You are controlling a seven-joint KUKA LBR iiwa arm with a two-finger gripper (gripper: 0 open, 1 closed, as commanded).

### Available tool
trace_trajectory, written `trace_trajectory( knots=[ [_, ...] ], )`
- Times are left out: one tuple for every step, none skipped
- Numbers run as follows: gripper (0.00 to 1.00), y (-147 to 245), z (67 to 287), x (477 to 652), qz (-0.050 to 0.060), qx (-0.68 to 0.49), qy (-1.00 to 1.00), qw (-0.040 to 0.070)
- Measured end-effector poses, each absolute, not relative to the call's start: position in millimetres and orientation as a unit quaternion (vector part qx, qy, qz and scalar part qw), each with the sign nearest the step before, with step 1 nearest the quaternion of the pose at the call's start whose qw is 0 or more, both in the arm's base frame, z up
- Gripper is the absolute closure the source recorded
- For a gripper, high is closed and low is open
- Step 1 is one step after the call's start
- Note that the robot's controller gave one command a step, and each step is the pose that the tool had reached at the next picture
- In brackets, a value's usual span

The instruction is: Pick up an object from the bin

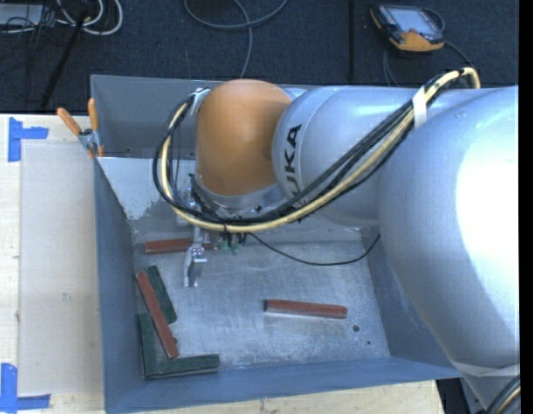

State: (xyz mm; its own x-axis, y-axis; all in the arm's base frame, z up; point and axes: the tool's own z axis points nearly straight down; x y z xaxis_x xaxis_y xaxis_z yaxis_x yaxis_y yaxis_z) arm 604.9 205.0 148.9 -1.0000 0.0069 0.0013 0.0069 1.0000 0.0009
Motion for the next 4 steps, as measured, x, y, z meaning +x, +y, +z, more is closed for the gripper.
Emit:
trace_trajectory(
  knots=[
    [0.0,205.0,148.9,604.9,-0.001,-0.004,-1.0,0.001],
    [0.0,205.0,148.0,605.2,-0.001,-0.004,-1.0,0.0],
    [0.0,221.1,119.0,596.5,0.001,-0.017,-1.0,0.003],
    [0.0,229.1,110.8,607.3,-0.001,-0.001,-1.0,-0.004]
  ],
)
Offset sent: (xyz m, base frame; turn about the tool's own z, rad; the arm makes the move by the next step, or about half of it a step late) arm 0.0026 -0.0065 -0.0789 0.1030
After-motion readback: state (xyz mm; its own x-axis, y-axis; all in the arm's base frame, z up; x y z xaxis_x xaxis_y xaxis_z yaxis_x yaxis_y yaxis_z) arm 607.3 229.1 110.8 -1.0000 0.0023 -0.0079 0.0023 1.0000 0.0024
